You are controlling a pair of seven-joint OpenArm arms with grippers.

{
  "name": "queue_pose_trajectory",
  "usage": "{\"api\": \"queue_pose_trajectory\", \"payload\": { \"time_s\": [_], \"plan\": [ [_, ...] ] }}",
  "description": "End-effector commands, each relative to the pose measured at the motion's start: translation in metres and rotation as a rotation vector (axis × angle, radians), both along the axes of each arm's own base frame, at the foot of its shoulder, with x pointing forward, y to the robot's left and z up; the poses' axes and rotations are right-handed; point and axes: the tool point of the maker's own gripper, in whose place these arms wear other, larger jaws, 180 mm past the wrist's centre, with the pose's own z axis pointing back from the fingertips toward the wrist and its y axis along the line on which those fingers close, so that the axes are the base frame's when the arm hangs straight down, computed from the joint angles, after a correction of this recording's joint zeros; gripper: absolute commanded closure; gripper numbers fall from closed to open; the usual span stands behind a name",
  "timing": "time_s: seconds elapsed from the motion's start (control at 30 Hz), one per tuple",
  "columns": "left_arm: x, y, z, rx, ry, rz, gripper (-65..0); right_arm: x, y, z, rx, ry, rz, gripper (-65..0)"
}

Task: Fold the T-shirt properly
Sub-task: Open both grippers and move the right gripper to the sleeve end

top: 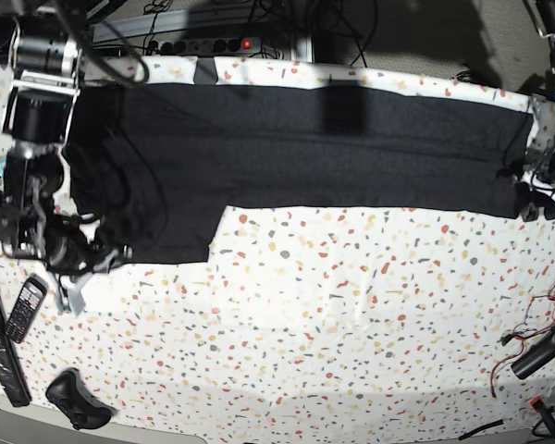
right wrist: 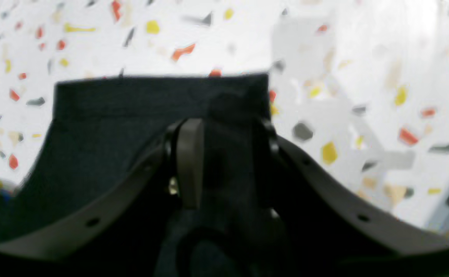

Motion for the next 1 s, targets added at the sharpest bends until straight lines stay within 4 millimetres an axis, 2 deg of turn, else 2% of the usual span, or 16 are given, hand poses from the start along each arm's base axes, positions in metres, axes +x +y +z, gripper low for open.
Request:
{"api": "queue_pose_trajectory", "payload": {
  "time_s": [0.0, 0.13, 0.2, 0.37, 0.5, 0.6, 0.77, 0.87, 0.97],
  "plan": [
    [0.009, 0.005, 0.019, 0.017, -0.060, -0.001, -26.5, 0.019, -0.011, 0.023, -0.013, -0.064, -0.012, -20.9],
    [0.010, 0.006, 0.020, 0.019, -0.061, -0.001, -26.5, 0.036, -0.024, 0.020, 0.027, -0.039, -0.068, -20.8],
    [0.010, 0.005, 0.020, 0.018, -0.062, -0.001, -26.5, 0.038, -0.026, 0.009, 0.055, 0.008, -0.087, -20.8],
    [0.010, 0.006, 0.020, 0.019, -0.061, -0.001, -26.5, 0.026, -0.019, -0.025, 0.056, 0.153, -0.070, -20.8],
    [0.010, 0.006, 0.020, 0.019, -0.061, -0.001, -26.5, 0.017, -0.012, -0.037, 0.033, 0.212, -0.042, -20.8],
    [0.010, 0.006, 0.020, 0.019, -0.061, -0.001, -26.5, 0.013, -0.009, -0.039, 0.033, 0.241, -0.035, -19.8],
    [0.010, 0.006, 0.020, 0.019, -0.062, -0.001, -26.5, 0.012, -0.012, -0.038, 0.028, 0.245, -0.038, -1.1],
    [0.010, 0.006, 0.020, 0.019, -0.061, -0.001, -26.5, 0.017, -0.016, -0.033, 0.022, 0.221, -0.034, 0.0],
    [0.010, 0.006, 0.020, 0.019, -0.061, -0.001, -26.5, 0.026, -0.018, -0.018, 0.004, 0.169, -0.006, 0.0]
  ]
}}
